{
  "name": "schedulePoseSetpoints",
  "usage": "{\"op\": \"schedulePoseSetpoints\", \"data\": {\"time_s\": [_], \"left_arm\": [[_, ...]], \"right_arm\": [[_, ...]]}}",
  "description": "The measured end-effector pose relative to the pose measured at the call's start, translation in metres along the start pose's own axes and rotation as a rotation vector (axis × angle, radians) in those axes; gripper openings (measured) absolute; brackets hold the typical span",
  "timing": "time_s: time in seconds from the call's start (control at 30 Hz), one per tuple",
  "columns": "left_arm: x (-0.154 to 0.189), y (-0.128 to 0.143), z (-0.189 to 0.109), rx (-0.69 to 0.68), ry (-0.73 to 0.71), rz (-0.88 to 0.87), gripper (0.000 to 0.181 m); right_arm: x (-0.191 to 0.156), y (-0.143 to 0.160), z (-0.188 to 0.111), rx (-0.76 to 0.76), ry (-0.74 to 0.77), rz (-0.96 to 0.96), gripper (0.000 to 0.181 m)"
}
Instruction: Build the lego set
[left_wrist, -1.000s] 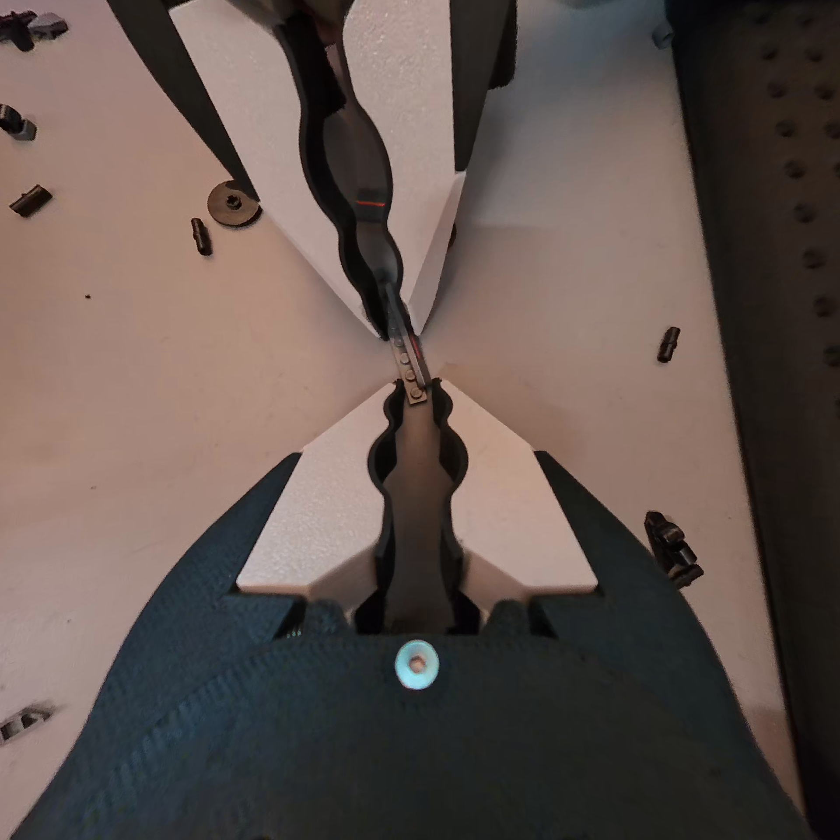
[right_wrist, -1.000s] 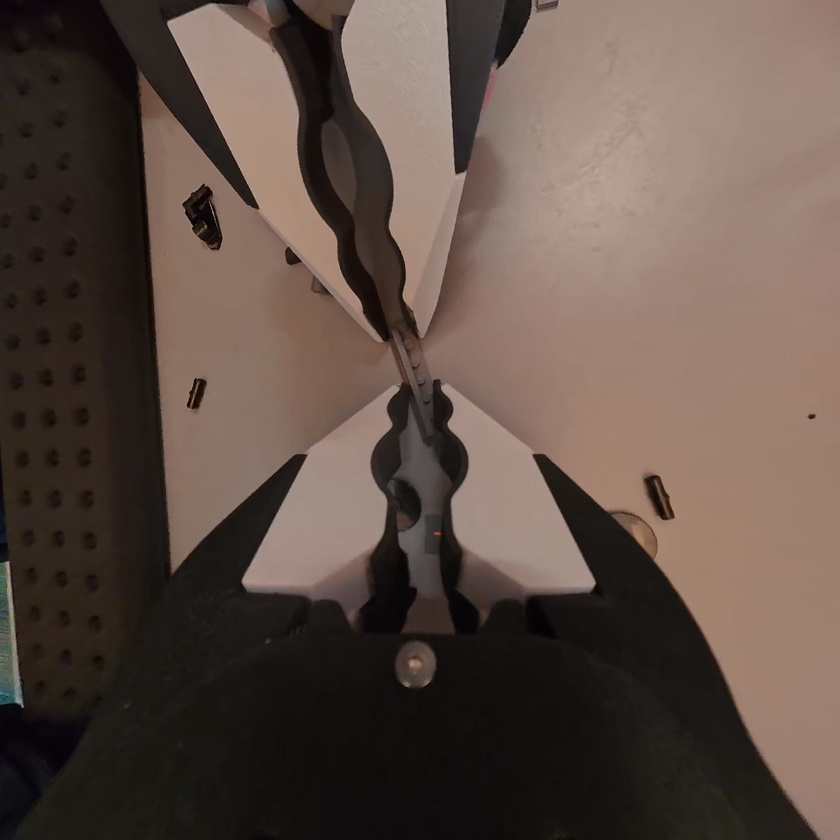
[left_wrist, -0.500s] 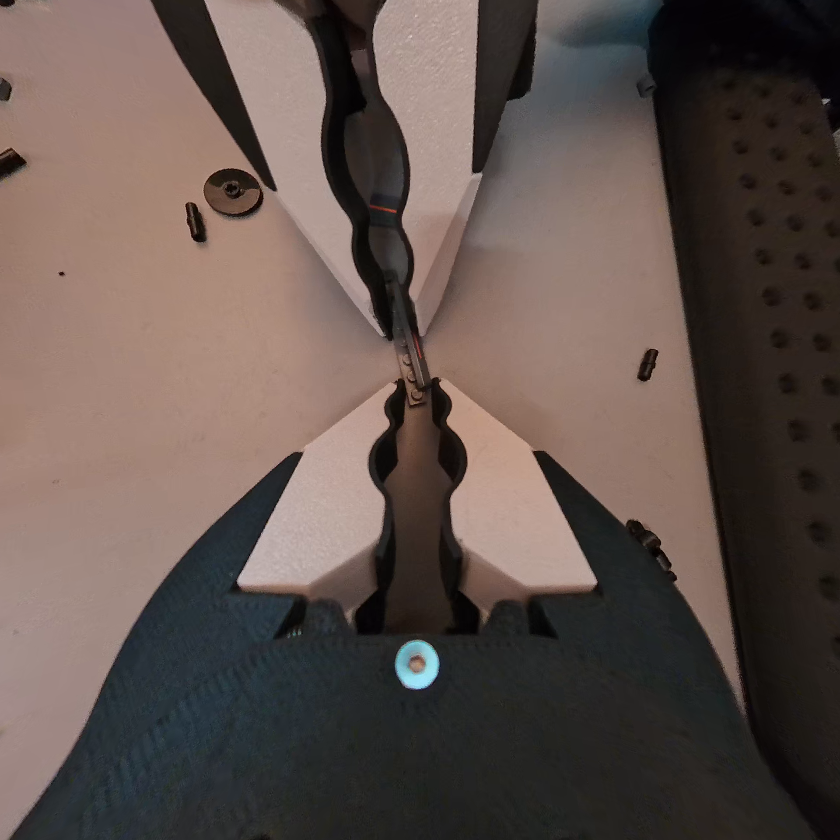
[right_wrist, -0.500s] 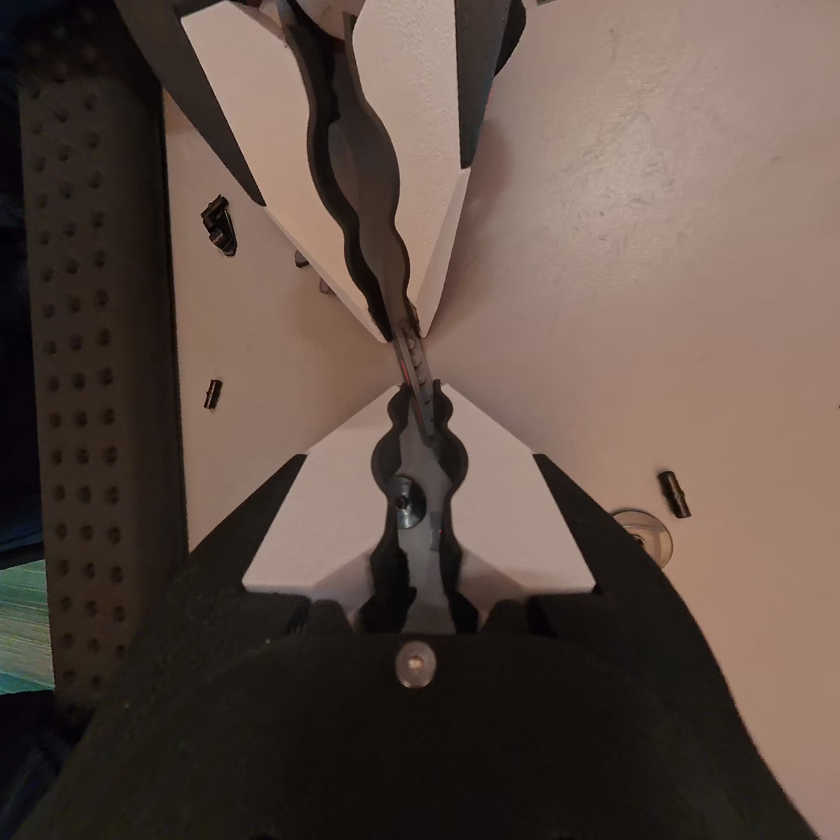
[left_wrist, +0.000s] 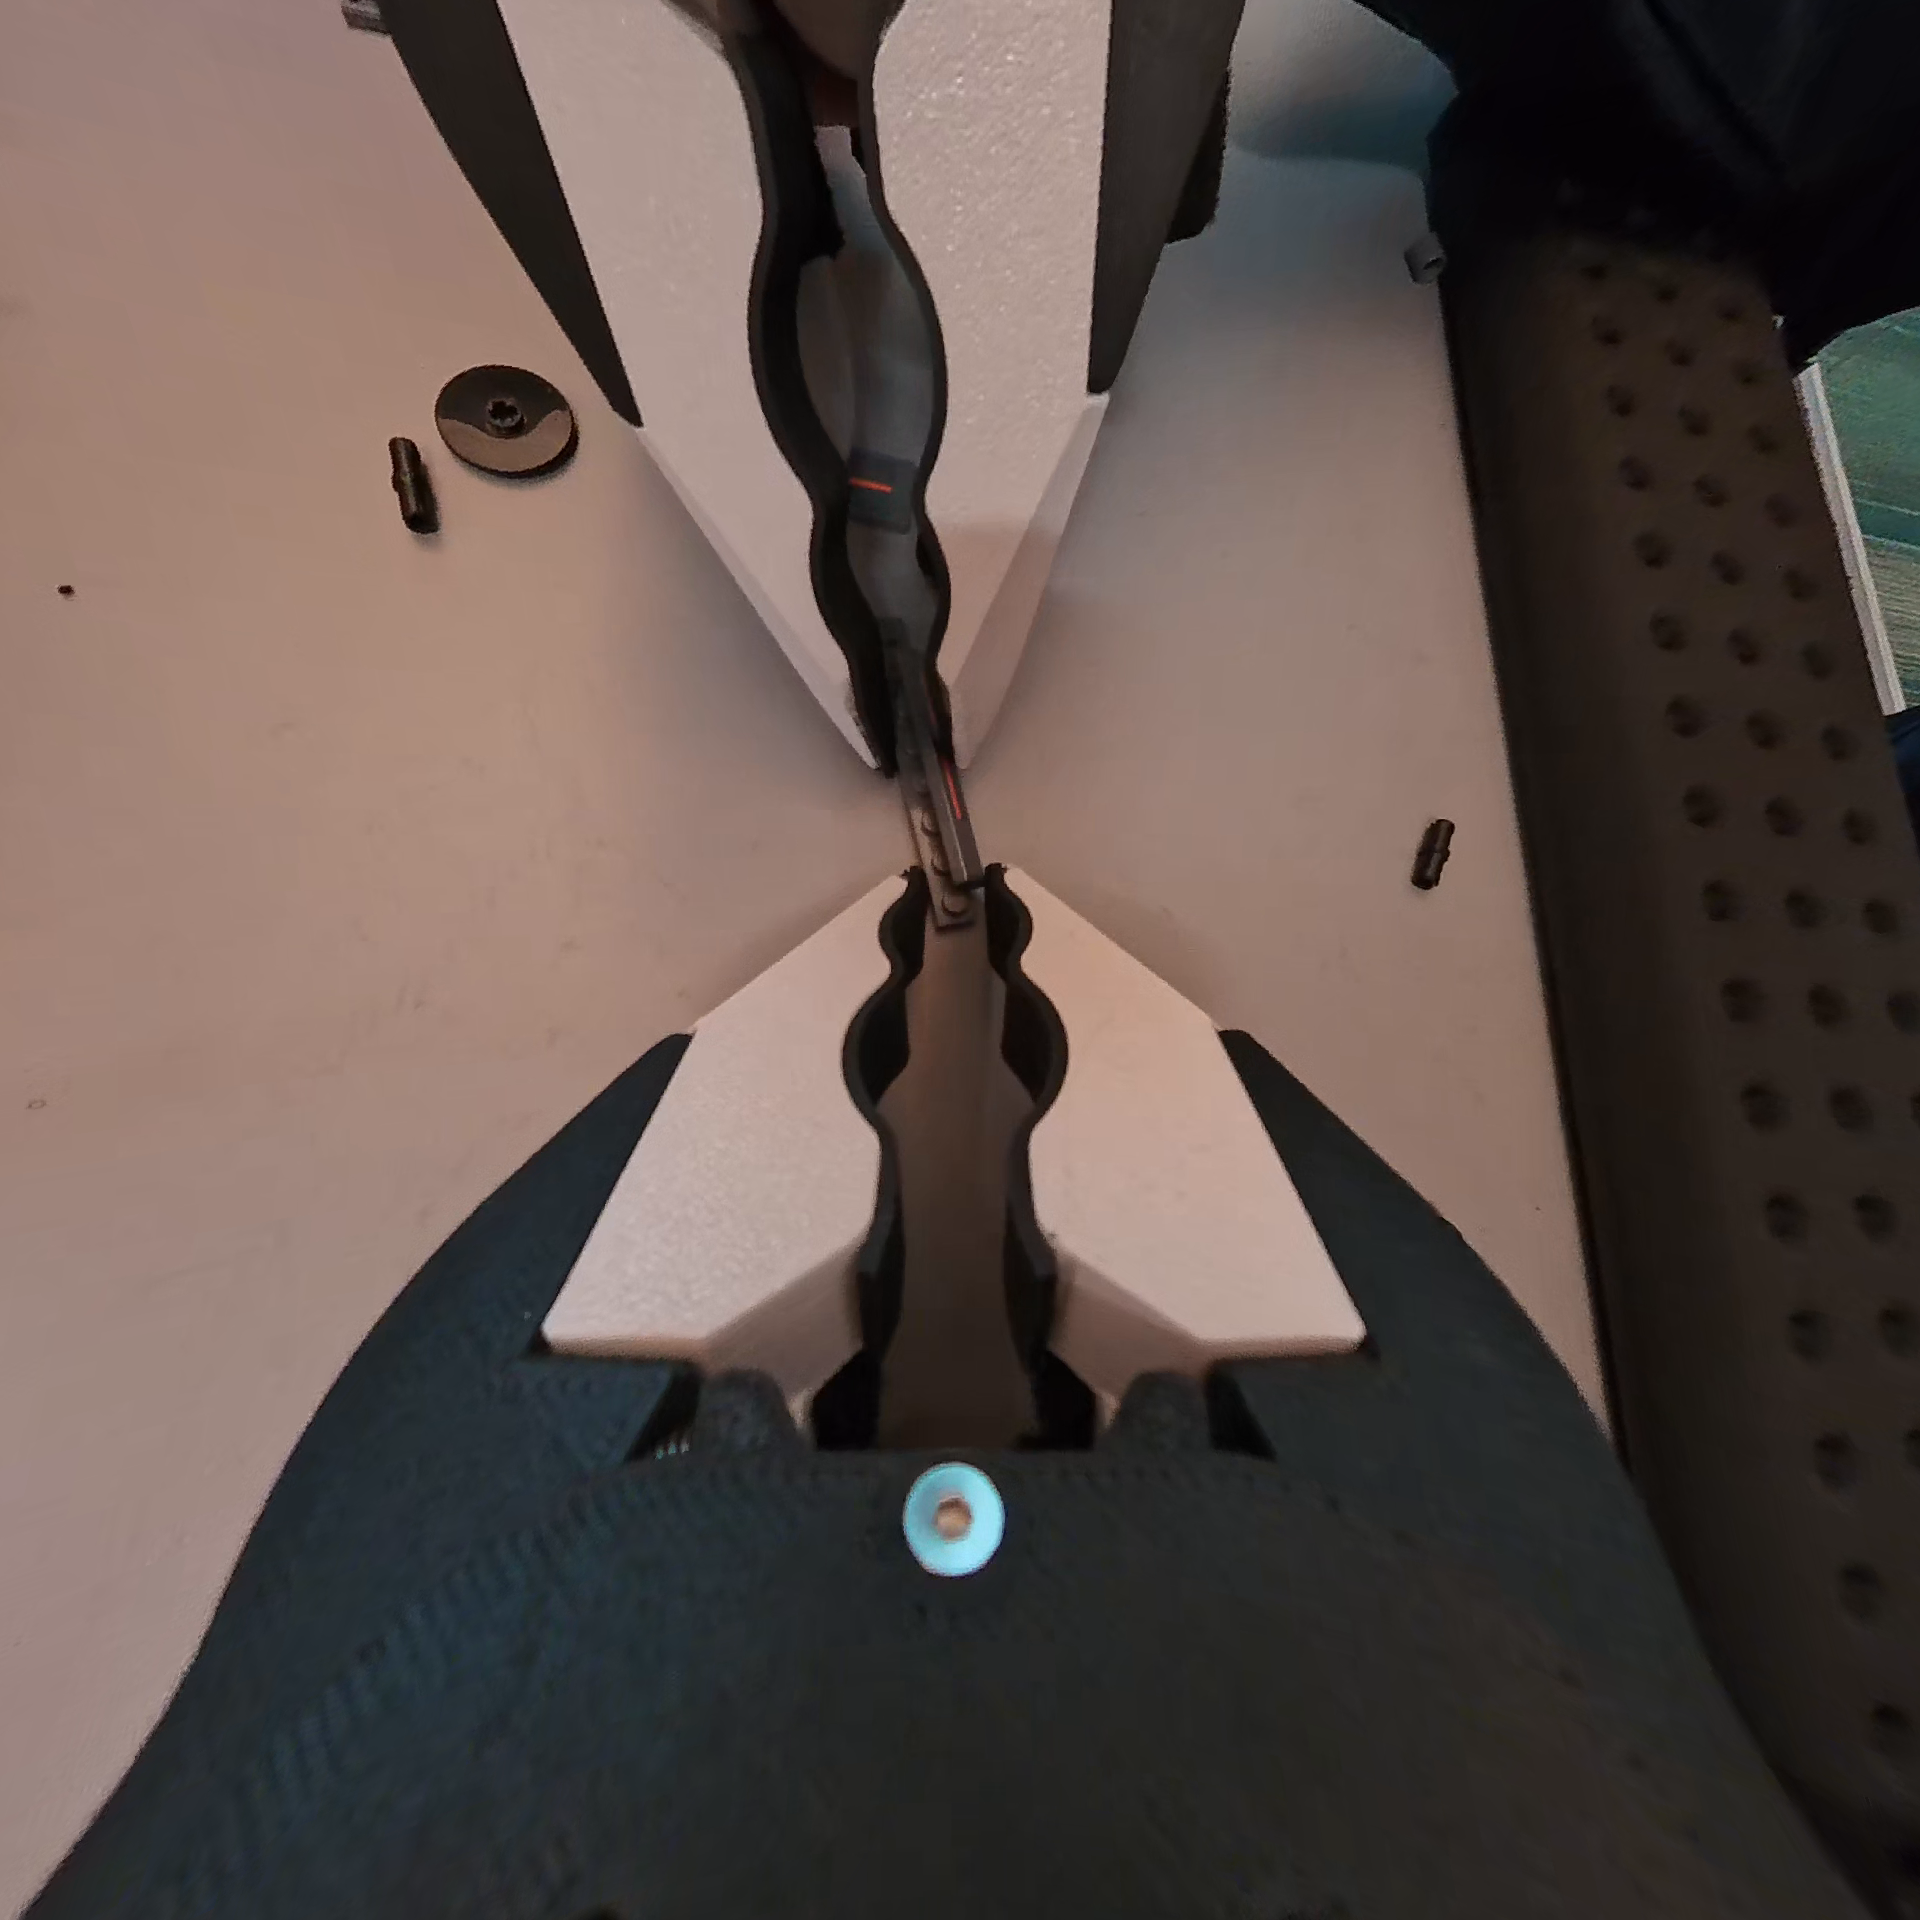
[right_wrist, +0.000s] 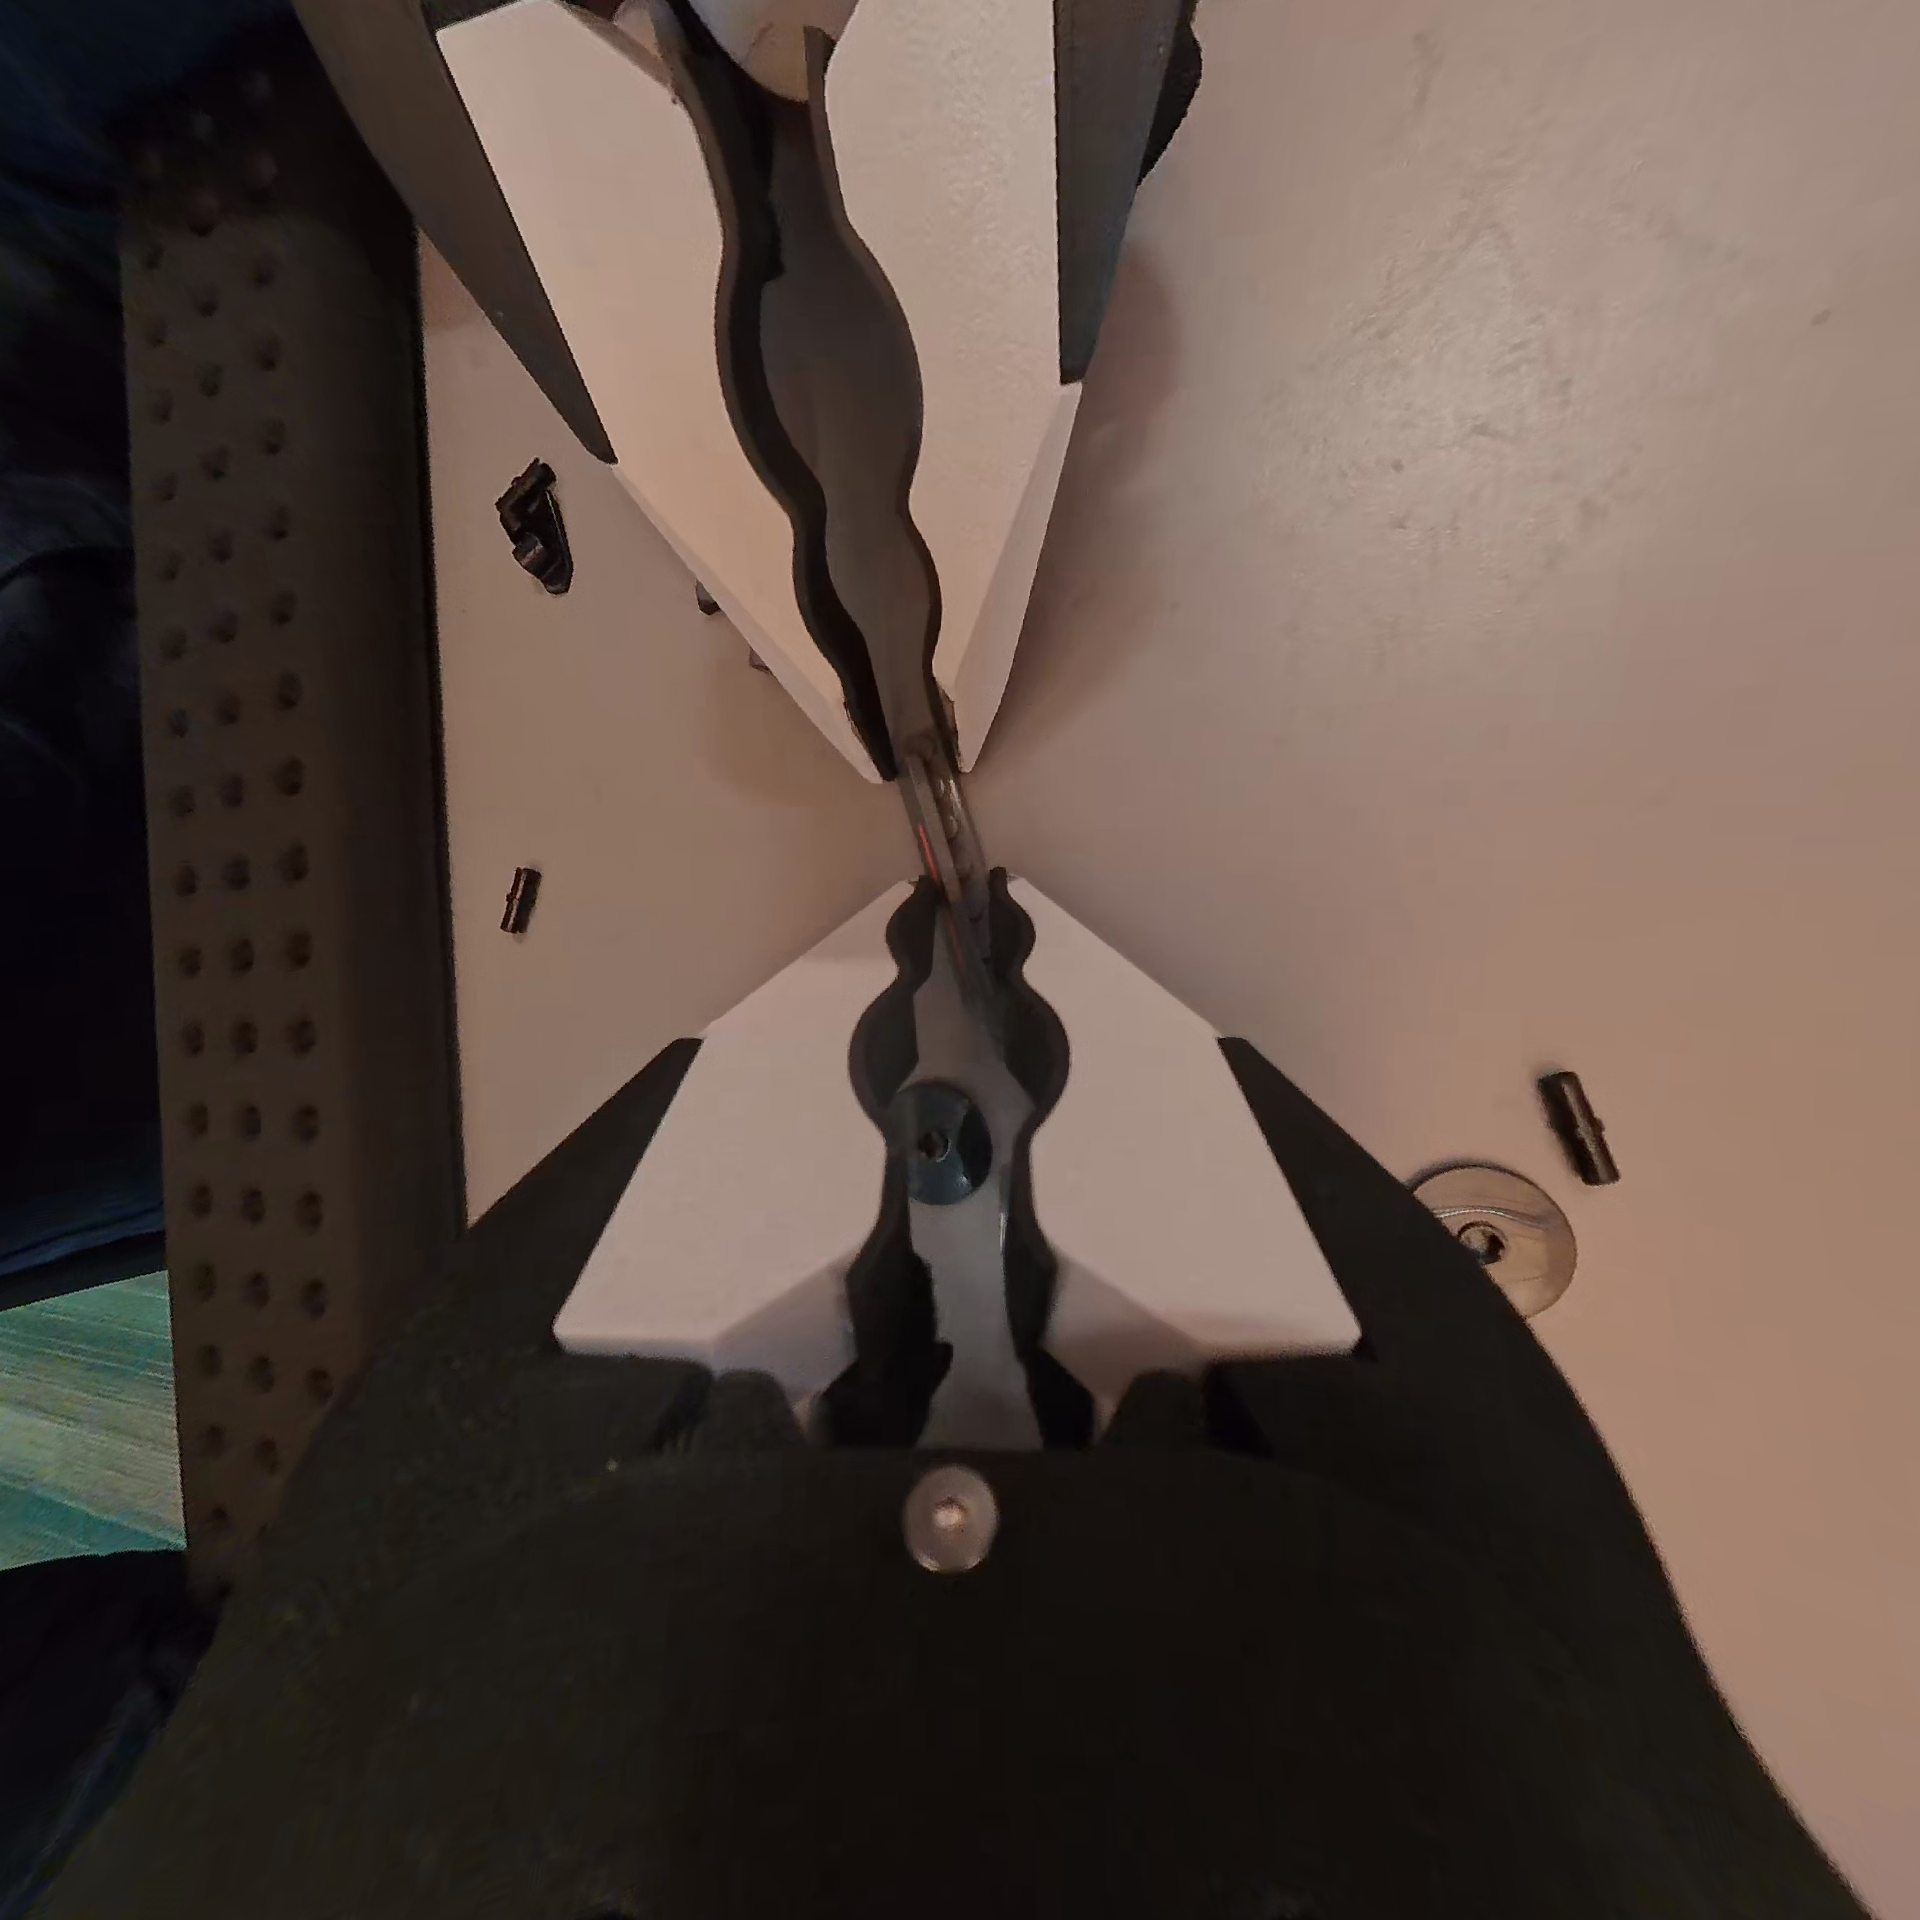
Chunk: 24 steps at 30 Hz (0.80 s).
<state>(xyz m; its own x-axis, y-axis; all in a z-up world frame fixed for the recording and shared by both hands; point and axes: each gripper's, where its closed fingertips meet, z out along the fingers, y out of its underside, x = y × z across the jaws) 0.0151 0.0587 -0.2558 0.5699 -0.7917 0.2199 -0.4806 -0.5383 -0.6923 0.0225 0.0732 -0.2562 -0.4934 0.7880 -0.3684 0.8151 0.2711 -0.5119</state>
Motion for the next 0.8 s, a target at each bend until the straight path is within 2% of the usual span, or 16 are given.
{"op": "schedulePoseSetpoints", "data": {"time_s": [0.8], "left_arm": [[0.0001, 0.0000, 0.0006, 0.007, 0.022, -0.021, 0.006]], "right_arm": [[-0.0004, -0.0004, -0.0016, 0.023, -0.041, 0.036, 0.005]]}}
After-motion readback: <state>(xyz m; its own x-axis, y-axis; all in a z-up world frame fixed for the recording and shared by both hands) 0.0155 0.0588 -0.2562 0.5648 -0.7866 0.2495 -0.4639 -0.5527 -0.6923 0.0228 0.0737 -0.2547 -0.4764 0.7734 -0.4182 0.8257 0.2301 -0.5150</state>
